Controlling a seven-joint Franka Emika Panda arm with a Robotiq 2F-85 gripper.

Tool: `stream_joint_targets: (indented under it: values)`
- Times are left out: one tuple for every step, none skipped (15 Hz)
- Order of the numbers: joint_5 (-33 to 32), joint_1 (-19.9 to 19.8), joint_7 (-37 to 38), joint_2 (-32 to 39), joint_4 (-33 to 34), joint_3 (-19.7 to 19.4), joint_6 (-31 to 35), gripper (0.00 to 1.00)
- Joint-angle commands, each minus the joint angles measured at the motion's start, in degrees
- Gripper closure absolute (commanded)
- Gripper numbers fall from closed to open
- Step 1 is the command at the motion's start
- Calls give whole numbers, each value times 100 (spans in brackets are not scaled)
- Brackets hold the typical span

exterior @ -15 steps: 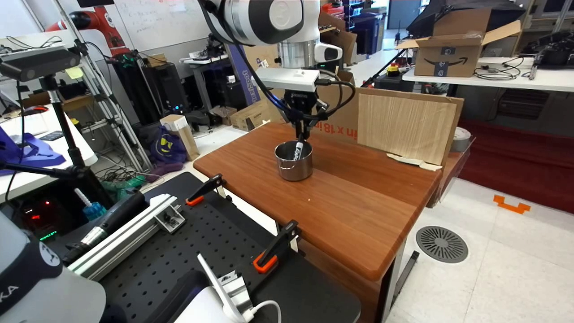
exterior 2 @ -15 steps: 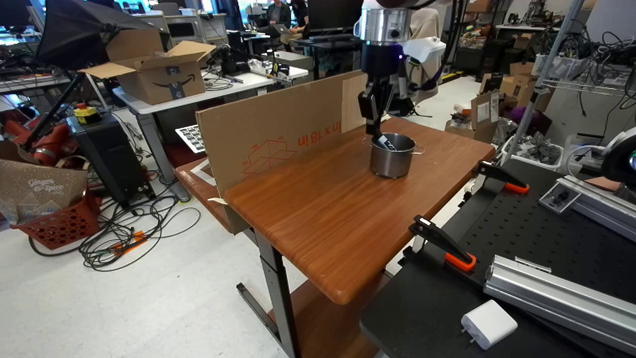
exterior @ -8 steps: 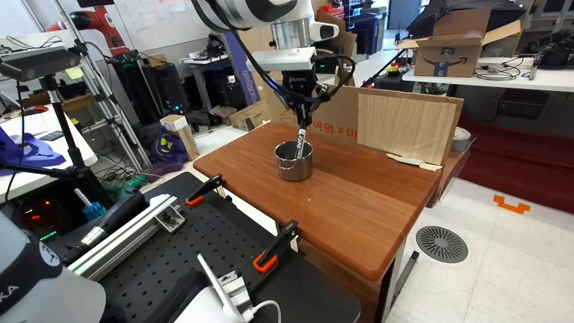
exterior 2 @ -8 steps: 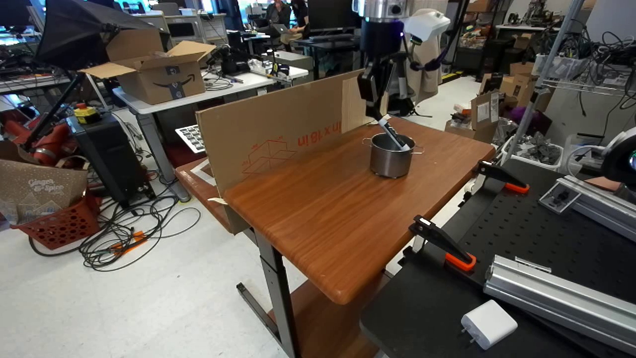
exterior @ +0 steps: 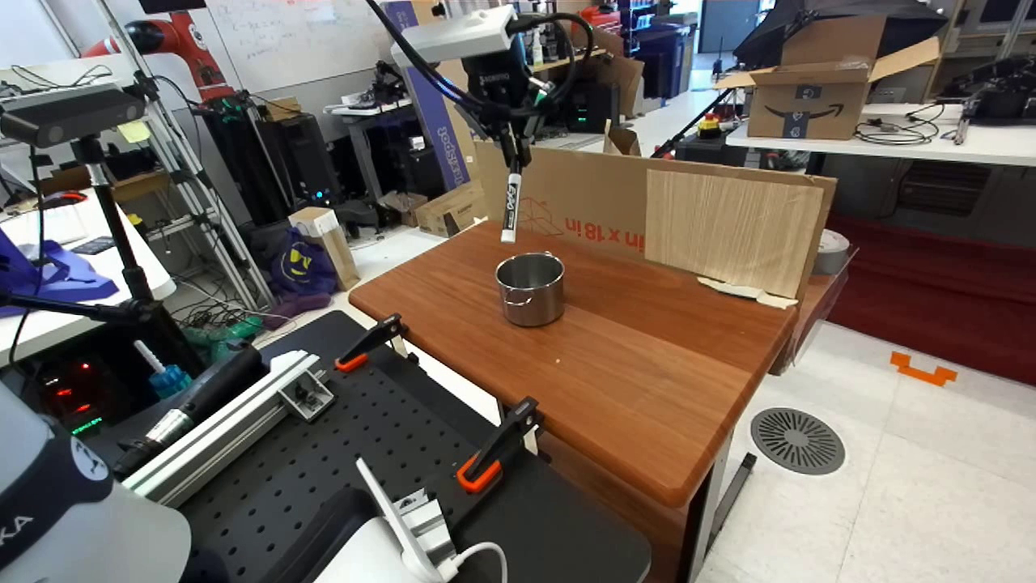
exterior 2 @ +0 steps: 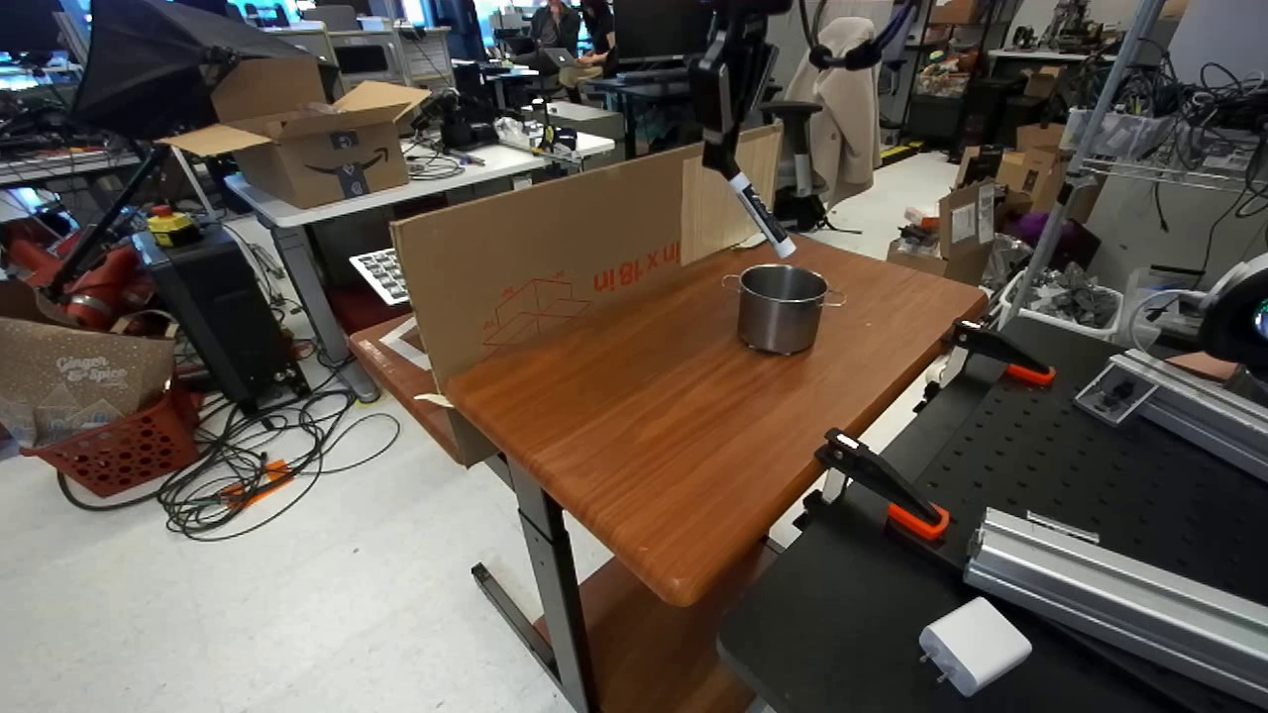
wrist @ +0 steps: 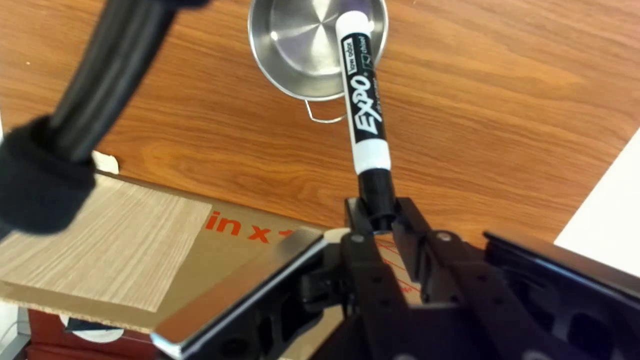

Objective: Remove the marker from the silver cup

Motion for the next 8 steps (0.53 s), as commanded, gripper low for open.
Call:
stream_joint_targets:
  values:
    - [-85, 168, 282, -259, -98, 121, -137, 95]
    - [-80, 228, 343, -219, -69, 173, -142, 95]
    - [-57, 276, 377, -173, -53, 213, -145, 95]
    - [-58, 322, 429, -106, -40, 253, -140, 95]
    - [-65, 356, 474, -27, -43, 277, -81, 95]
    - [-70, 385, 492, 47, -46, 297, -51, 95]
    - [-68, 404, 510, 115, -47, 313, -34, 95]
    - [-36, 415, 480, 211, -33, 328, -11, 95]
